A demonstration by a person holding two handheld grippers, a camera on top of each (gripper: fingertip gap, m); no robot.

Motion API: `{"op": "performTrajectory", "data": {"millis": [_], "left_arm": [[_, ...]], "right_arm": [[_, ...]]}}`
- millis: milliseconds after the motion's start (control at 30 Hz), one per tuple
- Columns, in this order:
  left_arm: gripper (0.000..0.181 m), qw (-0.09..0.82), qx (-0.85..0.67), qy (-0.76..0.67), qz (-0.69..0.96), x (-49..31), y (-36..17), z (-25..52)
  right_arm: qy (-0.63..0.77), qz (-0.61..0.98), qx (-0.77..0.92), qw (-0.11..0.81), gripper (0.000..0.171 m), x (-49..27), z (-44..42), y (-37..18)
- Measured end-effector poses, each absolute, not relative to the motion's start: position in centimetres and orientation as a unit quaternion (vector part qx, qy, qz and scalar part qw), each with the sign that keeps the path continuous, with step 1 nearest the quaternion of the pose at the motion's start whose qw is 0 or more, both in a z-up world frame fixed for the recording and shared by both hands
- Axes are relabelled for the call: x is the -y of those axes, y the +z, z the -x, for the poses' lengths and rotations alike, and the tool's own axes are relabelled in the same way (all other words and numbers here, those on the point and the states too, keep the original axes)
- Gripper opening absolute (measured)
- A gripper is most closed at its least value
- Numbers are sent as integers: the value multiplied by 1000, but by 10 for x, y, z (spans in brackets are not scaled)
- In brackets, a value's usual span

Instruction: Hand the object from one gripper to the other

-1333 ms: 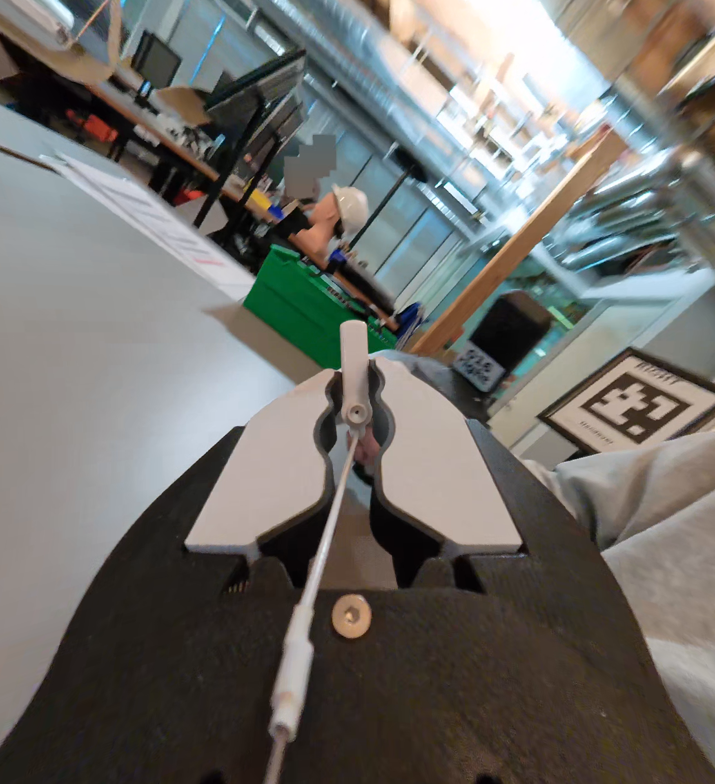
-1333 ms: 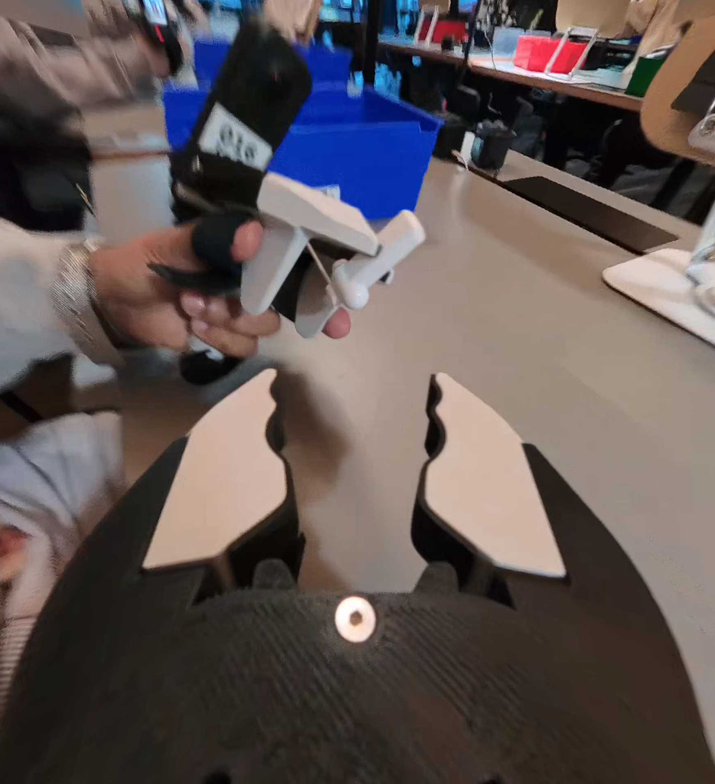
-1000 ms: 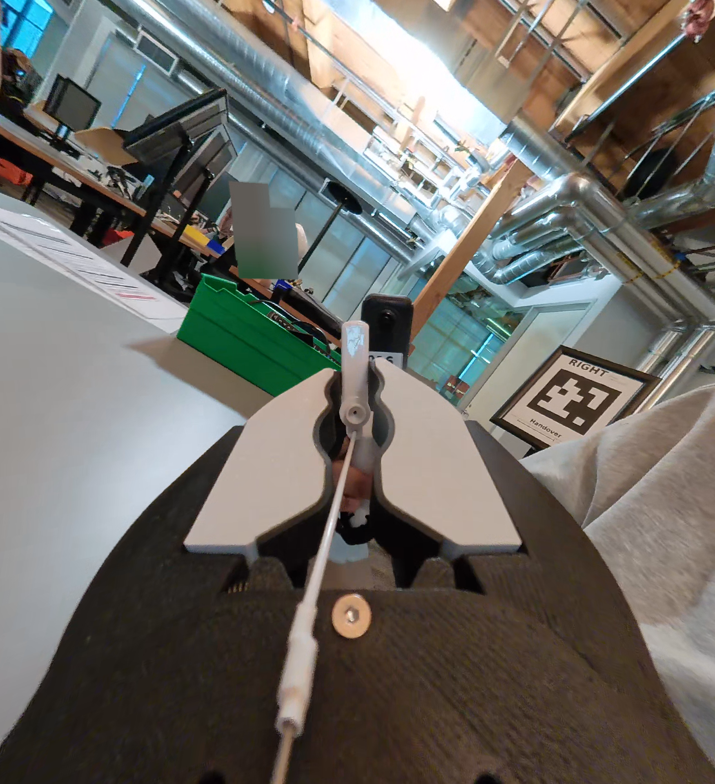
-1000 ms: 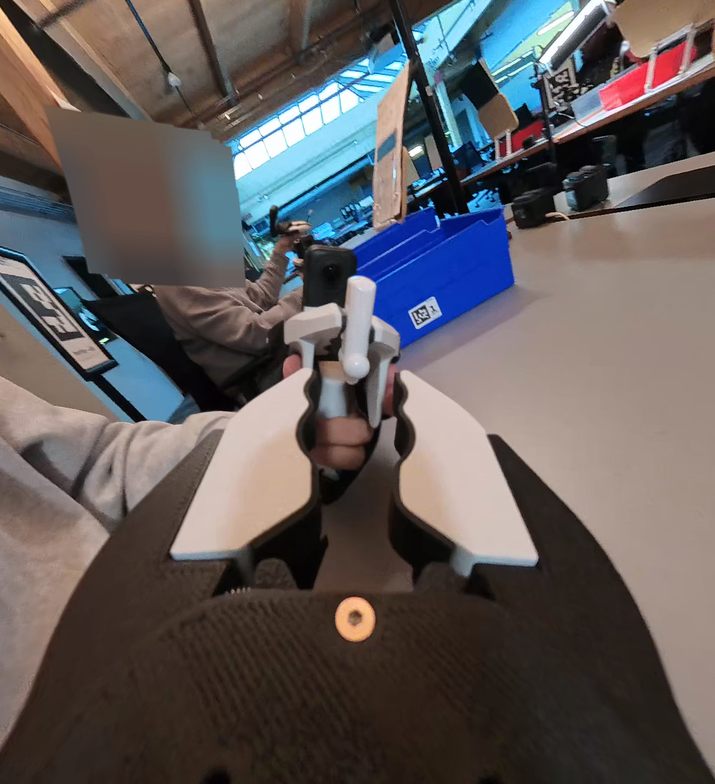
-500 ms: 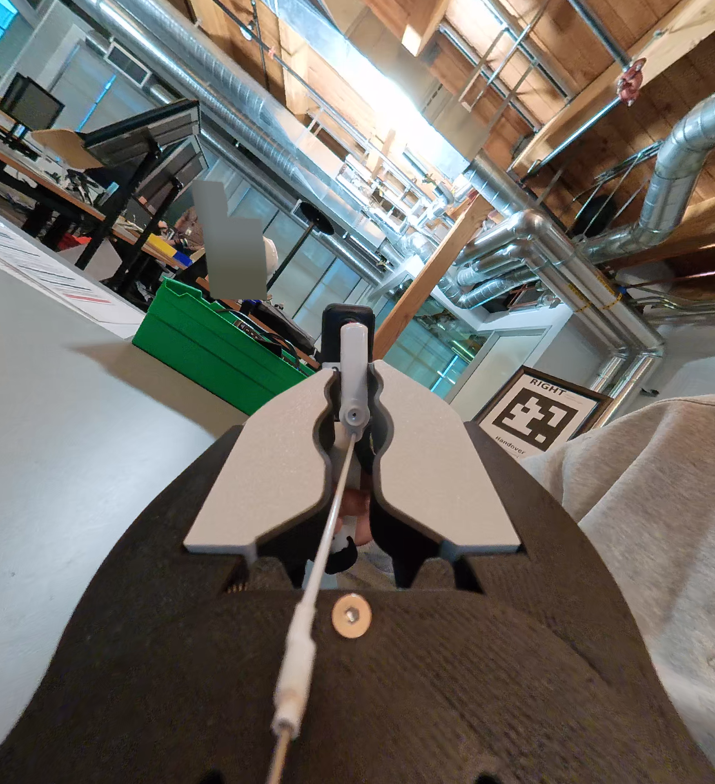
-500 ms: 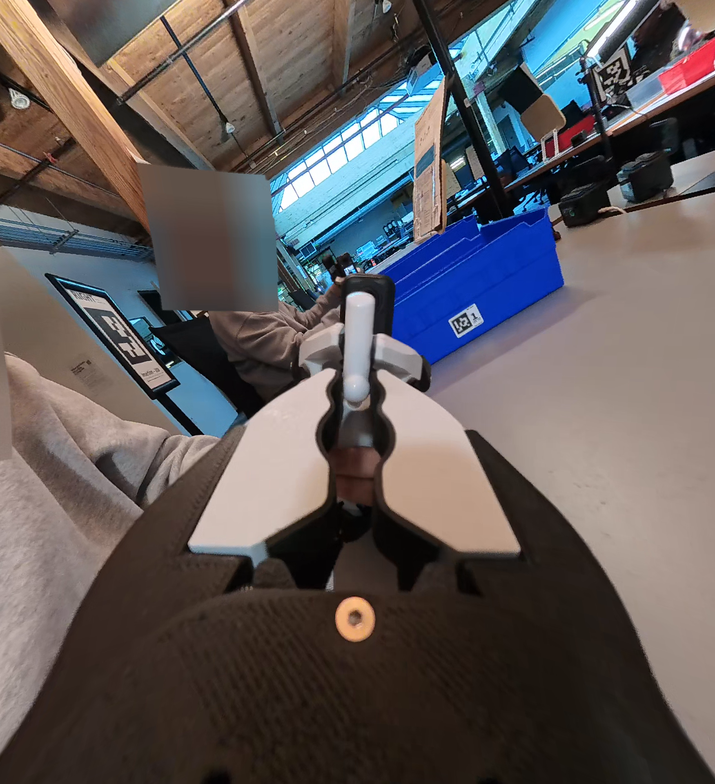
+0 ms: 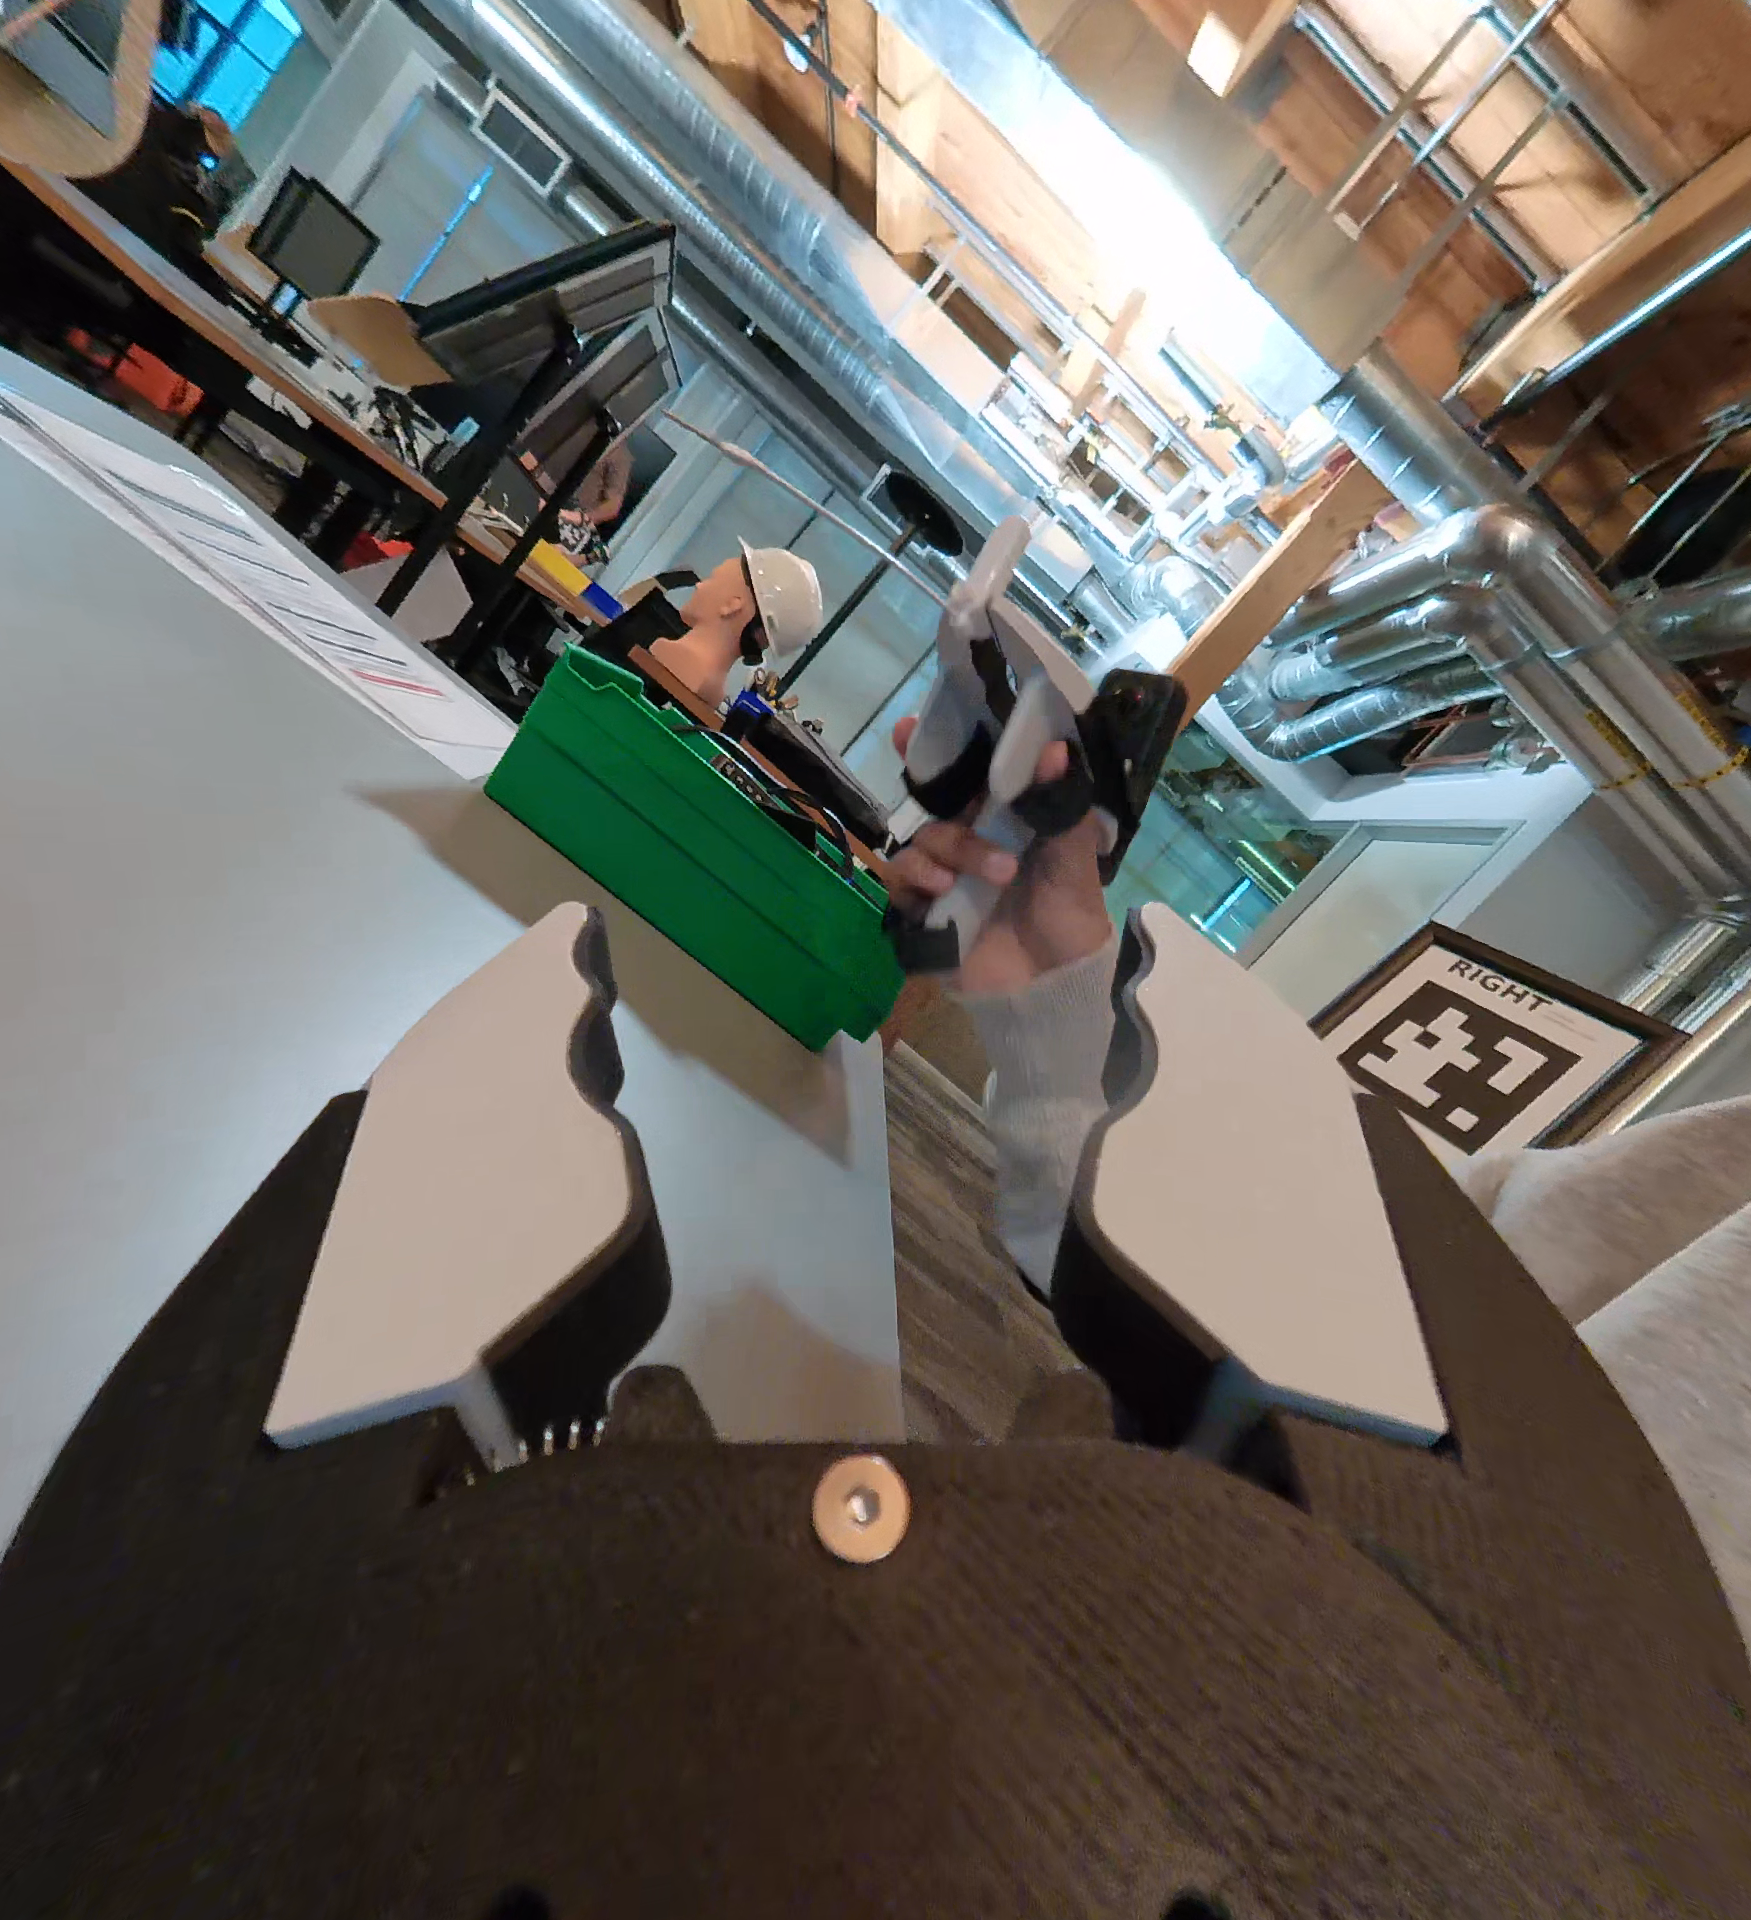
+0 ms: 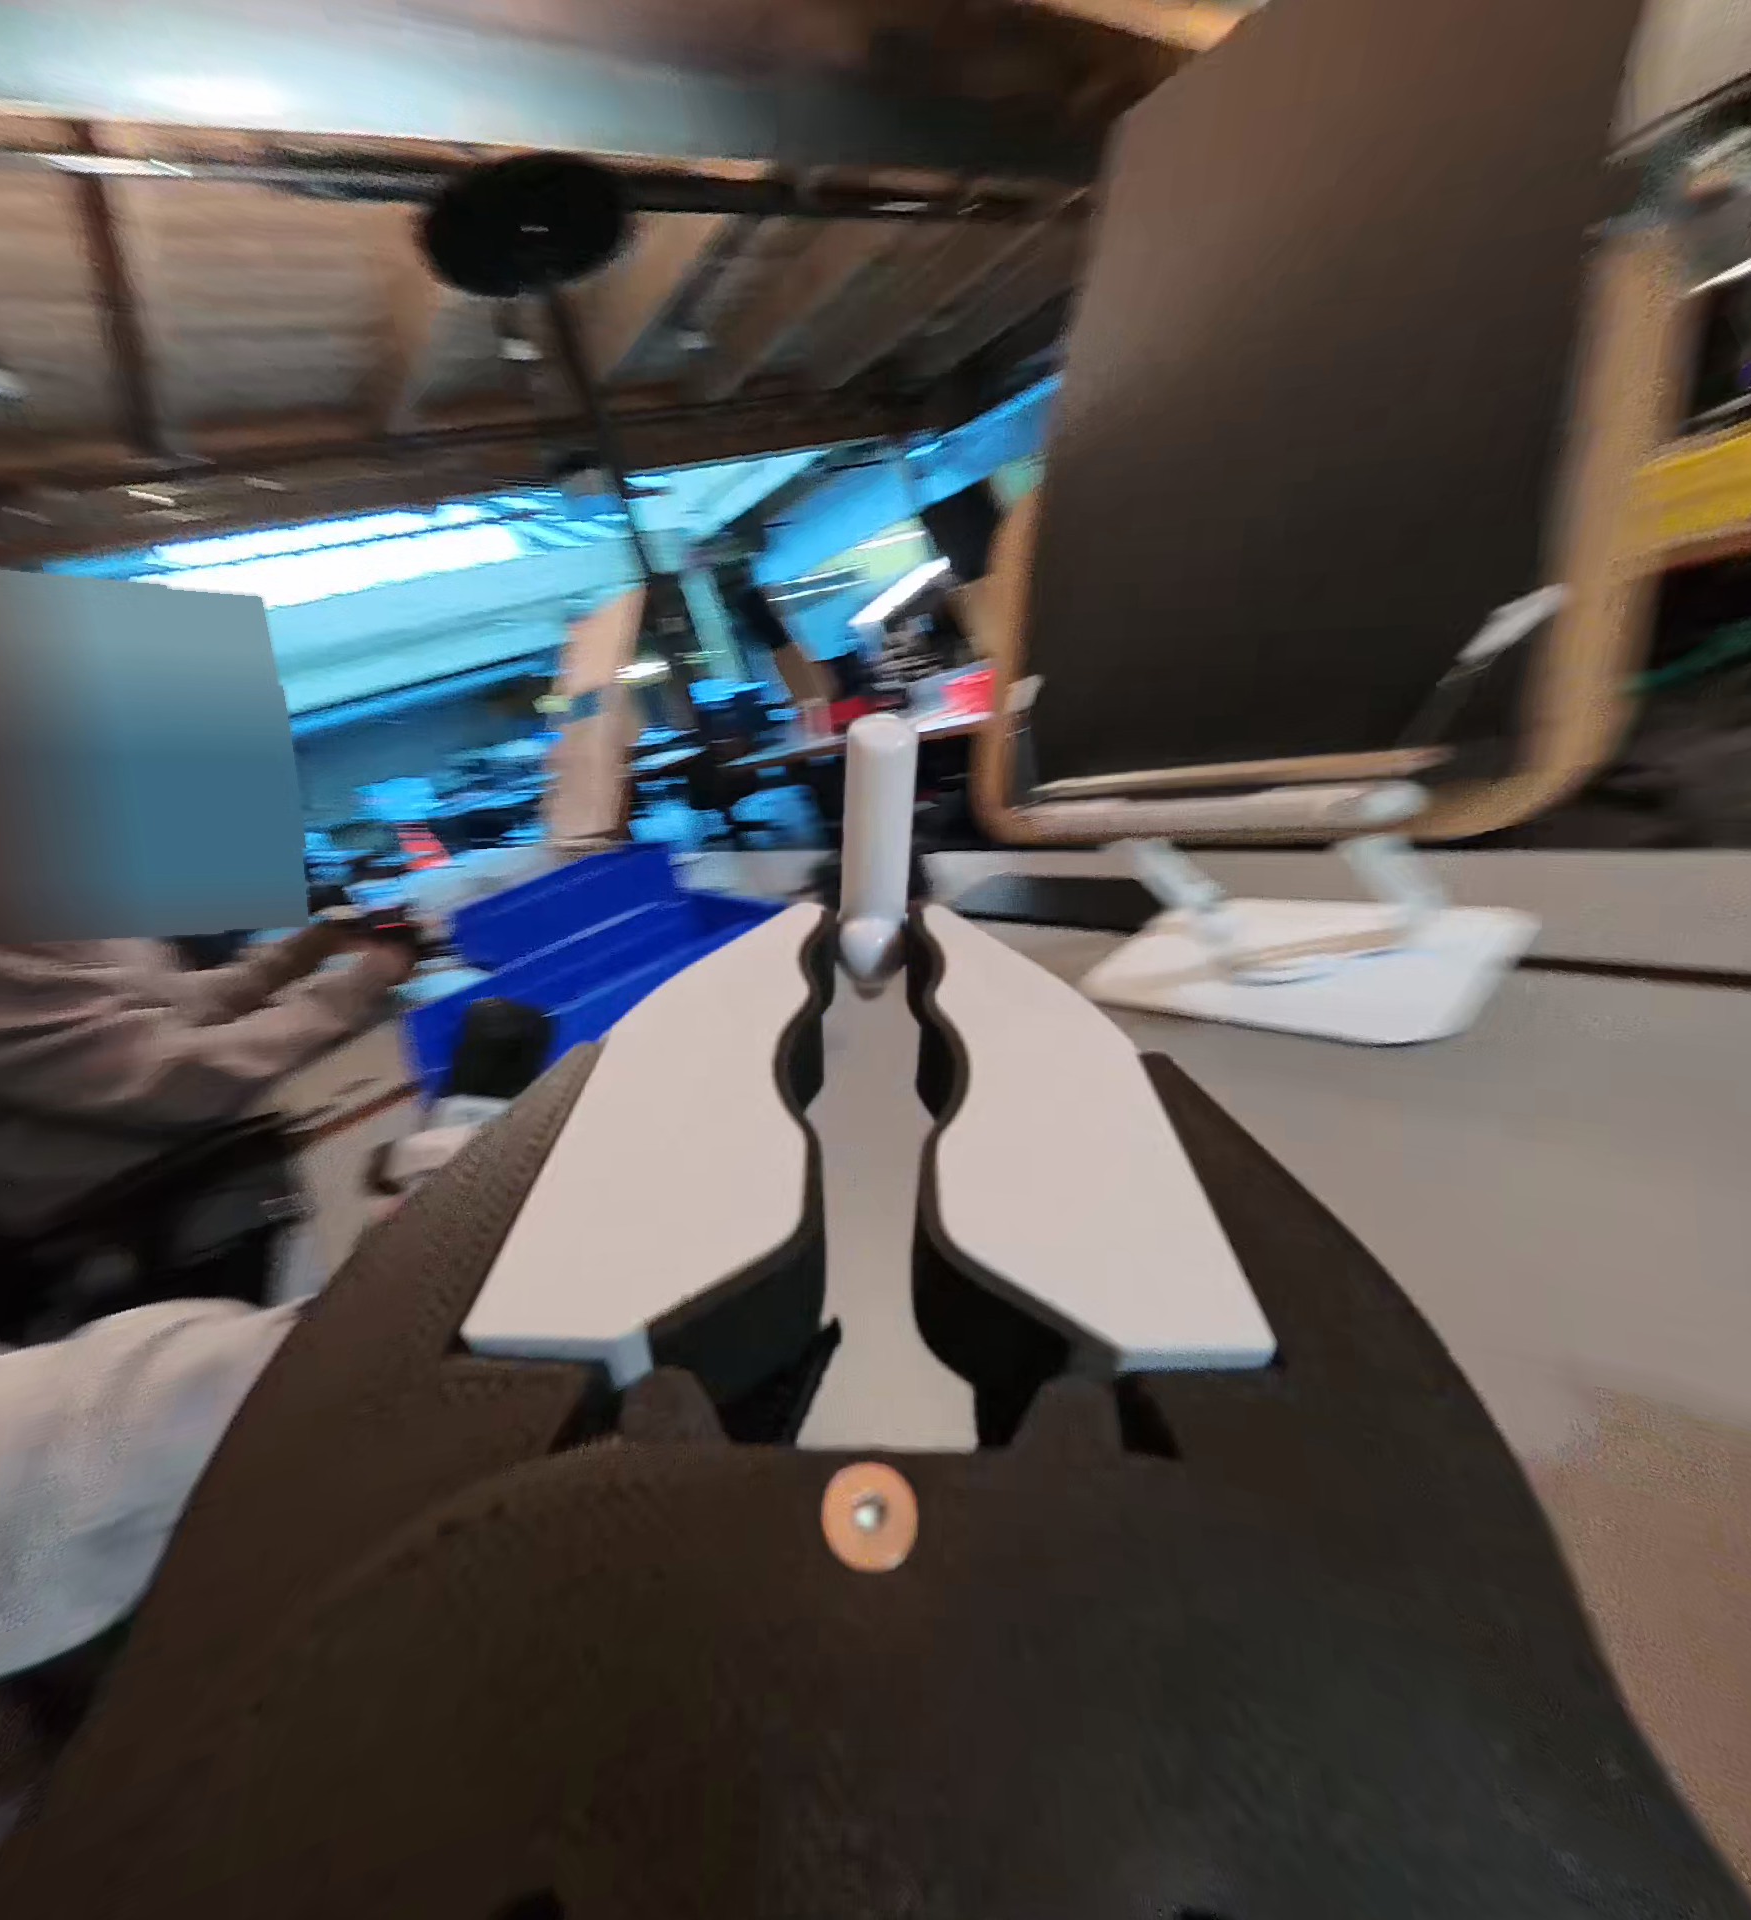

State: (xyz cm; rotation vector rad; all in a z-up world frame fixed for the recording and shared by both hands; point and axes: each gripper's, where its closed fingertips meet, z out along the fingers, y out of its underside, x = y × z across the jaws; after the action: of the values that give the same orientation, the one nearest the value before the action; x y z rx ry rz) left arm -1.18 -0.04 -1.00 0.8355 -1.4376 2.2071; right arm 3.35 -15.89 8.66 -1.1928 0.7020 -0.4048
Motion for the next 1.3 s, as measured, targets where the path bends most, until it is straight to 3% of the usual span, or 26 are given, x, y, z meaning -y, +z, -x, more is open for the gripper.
{"op": "performTrajectory", "data": {"millis": [167,300,500,533,700,867,1067,1200,1300], "left_arm": [[87,206,518,777,-292,6,-13,16],[85,211,514,777,-295,5,-13,16],[84,213,516,776,-294,6,-13,16],[84,213,517,775,-294,7,-14,17],[82,212,516,775,-296,5,-14,16],[79,215,509,777,-301,2,-13,13],[77,198,525,773,-295,3,-14,14],[70,166,548,768,-286,2,-14,13],[59,142,569,762,-275,-1,-13,14]], "right_arm": [[-396,529,-432,614,13,306,-49,94],[-431,503,-505,554,13,375,-48,70],[-416,540,-568,460,13,403,-59,22],[-408,553,-577,442,24,403,-61,14],[-433,544,-563,446,40,404,-58,29],[-446,516,-511,523,34,380,-47,75],[-409,554,-410,598,33,291,-38,115],[-327,618,-333,633,25,191,-31,100],[-247,681,-282,630,22,110,-21,54]]}}
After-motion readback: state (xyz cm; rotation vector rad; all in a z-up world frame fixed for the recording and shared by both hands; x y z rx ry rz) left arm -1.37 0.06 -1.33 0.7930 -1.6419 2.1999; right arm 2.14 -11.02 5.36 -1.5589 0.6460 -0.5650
